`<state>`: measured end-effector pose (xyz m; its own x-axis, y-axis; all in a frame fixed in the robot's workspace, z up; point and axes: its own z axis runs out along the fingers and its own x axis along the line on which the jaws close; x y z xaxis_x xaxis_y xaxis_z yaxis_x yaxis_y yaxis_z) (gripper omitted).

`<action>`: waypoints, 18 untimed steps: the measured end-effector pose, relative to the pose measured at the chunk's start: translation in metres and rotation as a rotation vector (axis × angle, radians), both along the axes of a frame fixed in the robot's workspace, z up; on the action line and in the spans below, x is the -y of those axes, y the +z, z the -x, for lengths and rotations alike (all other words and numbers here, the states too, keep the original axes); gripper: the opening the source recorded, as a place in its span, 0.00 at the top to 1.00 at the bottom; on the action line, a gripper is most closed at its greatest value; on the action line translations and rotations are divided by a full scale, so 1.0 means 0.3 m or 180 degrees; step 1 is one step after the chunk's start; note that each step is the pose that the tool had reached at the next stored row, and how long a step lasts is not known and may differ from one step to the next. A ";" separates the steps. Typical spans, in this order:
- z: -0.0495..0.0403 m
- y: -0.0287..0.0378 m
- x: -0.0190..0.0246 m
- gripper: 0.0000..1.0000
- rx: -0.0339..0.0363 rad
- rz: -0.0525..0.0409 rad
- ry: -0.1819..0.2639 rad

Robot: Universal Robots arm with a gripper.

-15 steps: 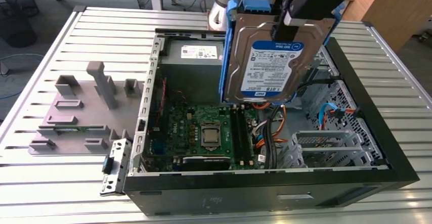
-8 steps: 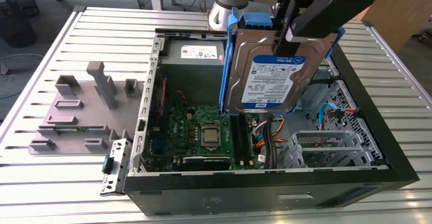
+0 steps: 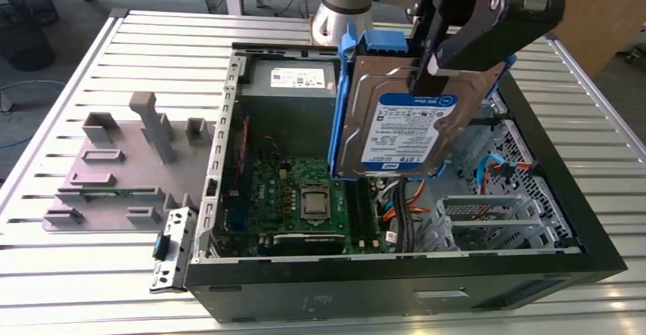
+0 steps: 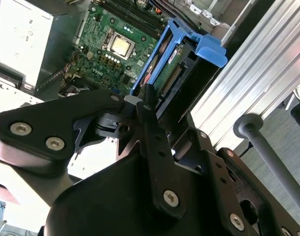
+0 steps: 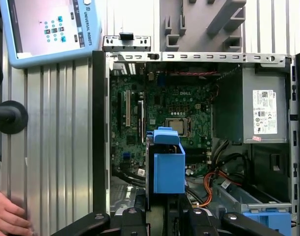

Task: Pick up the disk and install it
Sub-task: 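Pick up the disk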

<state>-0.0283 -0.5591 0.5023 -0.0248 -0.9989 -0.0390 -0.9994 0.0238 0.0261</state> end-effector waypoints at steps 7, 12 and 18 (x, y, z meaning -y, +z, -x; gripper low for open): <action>-0.032 -0.007 0.008 0.65 -0.0001 -0.0001 0.0000; -0.068 -0.010 0.014 0.65 -0.0002 -0.0001 0.0000; -0.122 -0.011 0.020 0.65 -0.0004 -0.0001 0.0000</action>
<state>0.0084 -0.5651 0.4989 -0.0250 -0.9989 -0.0392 -0.9993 0.0239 0.0274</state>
